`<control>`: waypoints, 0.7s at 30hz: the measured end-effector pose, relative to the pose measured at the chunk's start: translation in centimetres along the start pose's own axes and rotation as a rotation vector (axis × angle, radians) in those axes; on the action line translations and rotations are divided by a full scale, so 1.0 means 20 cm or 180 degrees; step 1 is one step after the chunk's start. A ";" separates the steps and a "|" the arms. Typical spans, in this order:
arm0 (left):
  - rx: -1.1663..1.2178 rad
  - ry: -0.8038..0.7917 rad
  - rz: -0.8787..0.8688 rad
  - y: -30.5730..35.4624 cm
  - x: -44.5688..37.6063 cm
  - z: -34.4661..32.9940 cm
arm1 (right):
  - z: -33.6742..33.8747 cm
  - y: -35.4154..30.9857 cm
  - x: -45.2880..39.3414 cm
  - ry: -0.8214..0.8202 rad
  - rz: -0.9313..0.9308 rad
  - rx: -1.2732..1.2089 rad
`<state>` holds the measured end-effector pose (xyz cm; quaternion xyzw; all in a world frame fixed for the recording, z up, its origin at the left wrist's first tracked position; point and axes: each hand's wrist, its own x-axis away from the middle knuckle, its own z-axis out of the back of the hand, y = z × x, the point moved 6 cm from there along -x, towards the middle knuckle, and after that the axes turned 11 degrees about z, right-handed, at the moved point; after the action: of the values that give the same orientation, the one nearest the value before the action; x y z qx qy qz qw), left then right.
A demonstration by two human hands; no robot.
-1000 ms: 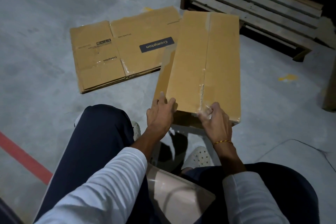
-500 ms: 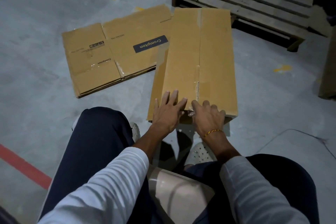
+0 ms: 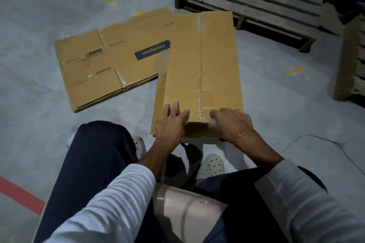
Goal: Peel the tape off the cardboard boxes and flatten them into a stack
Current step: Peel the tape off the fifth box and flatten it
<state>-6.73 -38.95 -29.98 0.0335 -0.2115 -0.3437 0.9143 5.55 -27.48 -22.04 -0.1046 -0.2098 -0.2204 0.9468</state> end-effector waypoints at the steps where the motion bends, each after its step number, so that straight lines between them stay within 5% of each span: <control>1: -0.0030 -0.0015 -0.0011 0.00 0.01 0.00 | -0.01 0.06 0.02 0.0033 -0.0120 -0.0288; 9: 0.0327 -0.0337 0.0617 -0.19 0.00 -0.05 | -0.05 0.28 0.03 0.0564 -0.0827 -0.1330; 15: -0.0083 0.0137 -0.0209 0.01 0.03 -0.03 | -0.01 0.22 0.03 0.1088 -0.0906 -0.1929; 21: -0.0199 0.0321 -0.0892 0.21 0.03 0.08 | 0.04 0.22 0.04 0.1721 -0.0836 -0.3698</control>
<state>-4.35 -36.03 -27.35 0.0515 -0.1478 -0.4723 0.8674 8.07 -23.66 -21.43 -0.5136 0.1779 -0.4302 0.7208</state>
